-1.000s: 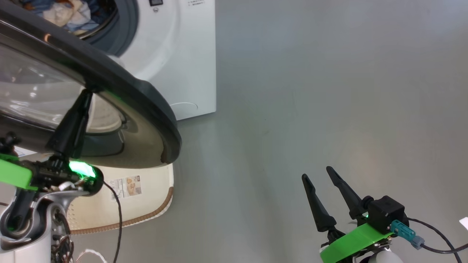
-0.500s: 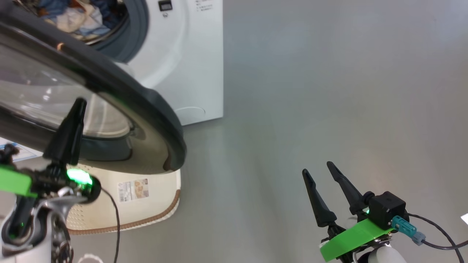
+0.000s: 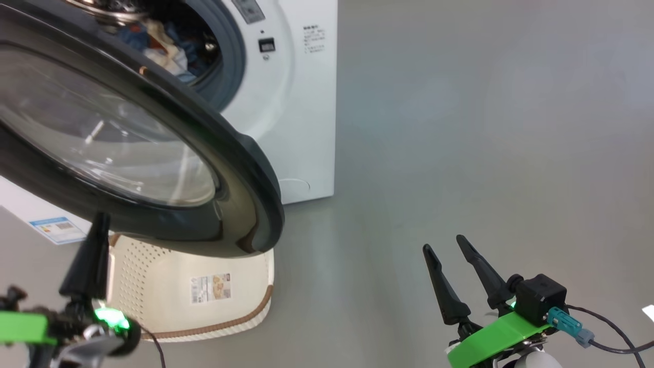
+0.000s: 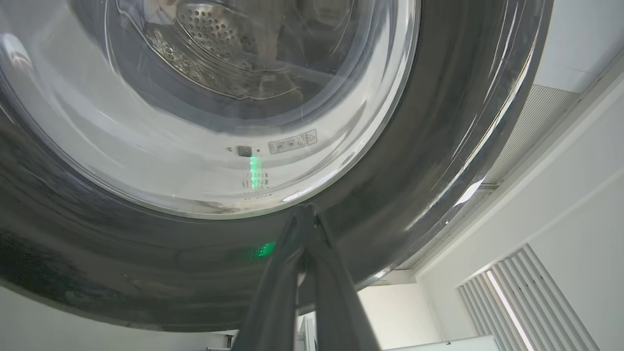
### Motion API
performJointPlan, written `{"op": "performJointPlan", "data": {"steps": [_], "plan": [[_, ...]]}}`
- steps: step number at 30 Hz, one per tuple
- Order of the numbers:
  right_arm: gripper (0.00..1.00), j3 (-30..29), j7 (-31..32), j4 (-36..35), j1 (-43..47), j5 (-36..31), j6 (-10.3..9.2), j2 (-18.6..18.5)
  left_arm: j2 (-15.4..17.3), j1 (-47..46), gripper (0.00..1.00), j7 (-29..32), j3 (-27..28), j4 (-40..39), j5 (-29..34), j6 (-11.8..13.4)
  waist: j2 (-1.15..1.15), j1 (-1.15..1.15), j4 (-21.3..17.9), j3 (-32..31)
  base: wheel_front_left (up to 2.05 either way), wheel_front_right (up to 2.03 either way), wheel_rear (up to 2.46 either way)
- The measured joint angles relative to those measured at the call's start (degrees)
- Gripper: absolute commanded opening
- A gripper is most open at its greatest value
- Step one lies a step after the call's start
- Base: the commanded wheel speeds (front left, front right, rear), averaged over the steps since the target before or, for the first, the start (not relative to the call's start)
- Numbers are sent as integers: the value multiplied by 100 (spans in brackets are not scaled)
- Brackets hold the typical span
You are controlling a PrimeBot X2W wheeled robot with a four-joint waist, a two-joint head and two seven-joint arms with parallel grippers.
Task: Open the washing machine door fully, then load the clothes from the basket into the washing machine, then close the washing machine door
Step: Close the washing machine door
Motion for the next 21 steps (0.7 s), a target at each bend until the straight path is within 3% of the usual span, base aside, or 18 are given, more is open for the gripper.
{"op": "performJointPlan", "data": {"steps": [2,4,6,7,16,21], "plan": [[100,0,0,0,21,13,0,0,-1,205,0,-132,-60,-84,-10,0,0,0,41,-68,0,0,0],[100,-2,0,5,91,14,0,1,4,375,13,-301,-119,-185,-42,0,0,0,86,-119,0,0,0],[100,1,0,12,114,58,0,1,4,554,60,-454,-201,-323,-55,0,0,0,125,-170,0,0,0],[100,3,0,12,114,62,0,1,3,646,100,-524,-235,-385,-55,0,0,0,142,-194,0,0,0],[100,40,0,24,172,63,0,1,8,1187,100,-1477,-298,-935,-68,0,0,0,224,-372,0,0,0],[100,55,0,33,205,63,0,1,9,1282,100,-2236,-218,-1291,853,0,0,0,246,-426,0,0,0]]}}
